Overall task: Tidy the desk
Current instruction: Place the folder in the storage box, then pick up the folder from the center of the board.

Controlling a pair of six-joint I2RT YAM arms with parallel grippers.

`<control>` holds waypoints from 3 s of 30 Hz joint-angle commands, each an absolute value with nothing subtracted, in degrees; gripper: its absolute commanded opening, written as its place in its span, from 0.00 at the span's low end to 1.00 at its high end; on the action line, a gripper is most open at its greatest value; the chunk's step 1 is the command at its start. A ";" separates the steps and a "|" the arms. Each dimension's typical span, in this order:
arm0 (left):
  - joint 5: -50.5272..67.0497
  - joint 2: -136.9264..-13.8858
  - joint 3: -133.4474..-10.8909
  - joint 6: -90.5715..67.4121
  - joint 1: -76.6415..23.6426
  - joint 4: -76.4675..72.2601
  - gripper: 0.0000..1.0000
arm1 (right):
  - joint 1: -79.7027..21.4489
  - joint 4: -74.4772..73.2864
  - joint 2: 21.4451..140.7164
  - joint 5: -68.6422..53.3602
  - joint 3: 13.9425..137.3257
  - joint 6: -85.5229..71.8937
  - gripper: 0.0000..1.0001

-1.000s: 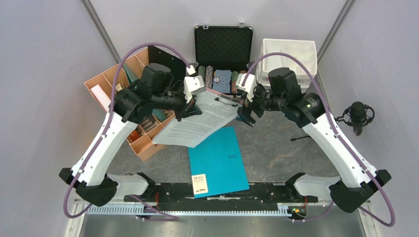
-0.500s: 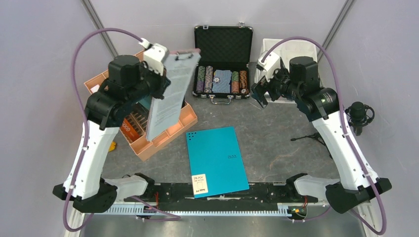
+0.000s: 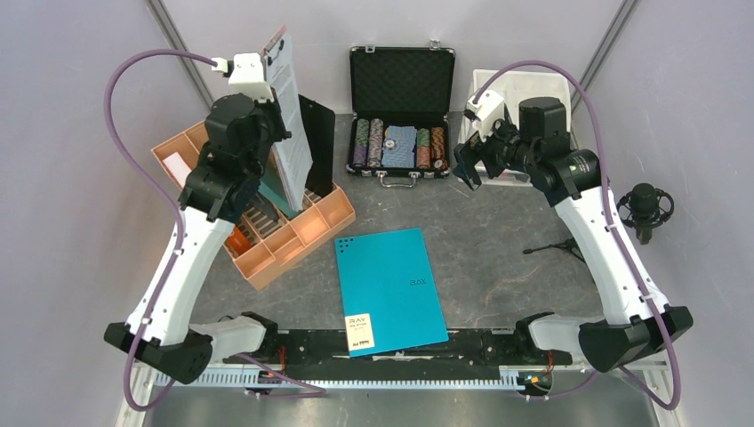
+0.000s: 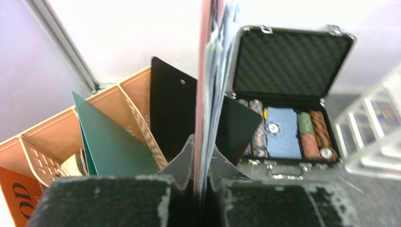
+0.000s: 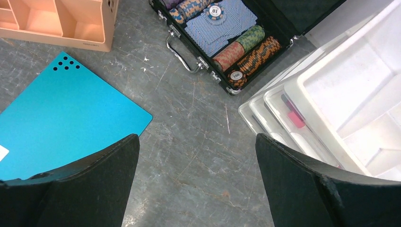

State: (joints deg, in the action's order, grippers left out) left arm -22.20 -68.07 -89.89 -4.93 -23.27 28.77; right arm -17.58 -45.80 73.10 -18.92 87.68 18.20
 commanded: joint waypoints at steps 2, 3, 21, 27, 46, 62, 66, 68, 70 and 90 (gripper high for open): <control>-33.56 -69.63 -86.97 -5.03 -23.32 7.70 0.02 | -16.54 -43.18 73.86 -20.31 86.11 17.34 0.98; -34.43 -70.09 -86.39 -4.60 -23.42 6.04 0.02 | -16.45 -43.00 73.91 -20.32 85.81 17.31 0.98; -55.13 -84.67 -81.14 11.75 -28.56 -17.62 0.02 | -15.05 -42.72 75.30 -21.31 84.31 17.57 0.98; -56.07 -89.18 -75.92 19.37 -29.95 -34.19 0.02 | -14.94 -42.27 75.54 -21.89 82.96 17.75 0.98; -53.37 -94.47 -57.98 13.18 -30.73 -52.21 0.03 | -14.83 -42.01 75.76 -23.38 78.42 19.57 0.98; -46.74 -89.07 -57.46 8.04 -31.29 -33.43 0.84 | -14.83 -38.66 72.59 -29.83 72.66 23.18 0.98; -42.93 -84.74 -59.95 7.42 -31.29 -22.05 1.00 | -14.87 -36.99 71.53 -32.14 69.36 24.78 0.98; -40.26 -81.46 -61.04 7.32 -31.29 -15.72 1.00 | -14.92 -35.89 70.75 -33.47 66.91 25.75 0.98; -36.14 -77.83 -61.74 7.70 -31.29 -8.64 1.00 | -15.22 -34.92 70.02 -34.46 64.16 27.27 0.98; 22.64 -74.04 -64.54 22.90 -31.29 38.69 1.00 | -49.75 -23.44 56.38 -22.57 40.13 36.65 0.98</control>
